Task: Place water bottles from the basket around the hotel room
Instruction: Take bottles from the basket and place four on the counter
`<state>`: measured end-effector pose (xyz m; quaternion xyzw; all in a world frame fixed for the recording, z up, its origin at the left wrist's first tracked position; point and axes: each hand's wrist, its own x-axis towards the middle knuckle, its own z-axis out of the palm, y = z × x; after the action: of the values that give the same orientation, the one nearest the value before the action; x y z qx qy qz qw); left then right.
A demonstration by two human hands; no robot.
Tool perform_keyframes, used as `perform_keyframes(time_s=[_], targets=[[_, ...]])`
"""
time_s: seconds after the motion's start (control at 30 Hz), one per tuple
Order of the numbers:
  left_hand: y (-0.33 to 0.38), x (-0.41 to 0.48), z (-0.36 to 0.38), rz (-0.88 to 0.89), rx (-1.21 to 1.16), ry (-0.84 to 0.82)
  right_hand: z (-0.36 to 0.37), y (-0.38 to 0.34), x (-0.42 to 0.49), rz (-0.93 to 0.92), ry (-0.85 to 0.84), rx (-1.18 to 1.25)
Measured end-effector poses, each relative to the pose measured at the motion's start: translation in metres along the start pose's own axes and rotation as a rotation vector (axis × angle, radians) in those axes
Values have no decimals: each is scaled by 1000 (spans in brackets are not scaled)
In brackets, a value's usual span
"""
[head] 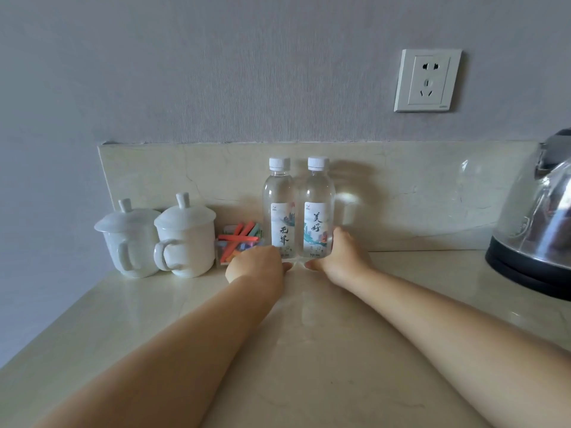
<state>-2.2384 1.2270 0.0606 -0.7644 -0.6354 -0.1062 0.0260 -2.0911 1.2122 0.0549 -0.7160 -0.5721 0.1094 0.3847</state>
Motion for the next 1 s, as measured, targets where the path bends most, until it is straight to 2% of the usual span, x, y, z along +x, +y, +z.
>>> perform_keyframes(time_s=[0.17,0.4,0.5,0.63,0.73,0.87,1.0], targets=[[-4,0,6,17,8,23,-2,-4,-6,-8,9,-54],[-18,-19,-7,21,45,-1,-17,-11,-18,8,-97,-53],[-25,-36,-18,45,-37,62,-29,-16,-28,0,-123,-111],[-36,-63,-37,26,-193,92,-40,-31,-43,-23,-65,-154],[-50,-89,-45,-20,-275,70,-40,-51,-61,-85,-119,-161],[-77,-127,-57,-56,-303,16,-26,-84,-99,-261,-288,-114],[-125,-167,-70,-107,-317,63,0,-126,-137,-402,-409,-125]])
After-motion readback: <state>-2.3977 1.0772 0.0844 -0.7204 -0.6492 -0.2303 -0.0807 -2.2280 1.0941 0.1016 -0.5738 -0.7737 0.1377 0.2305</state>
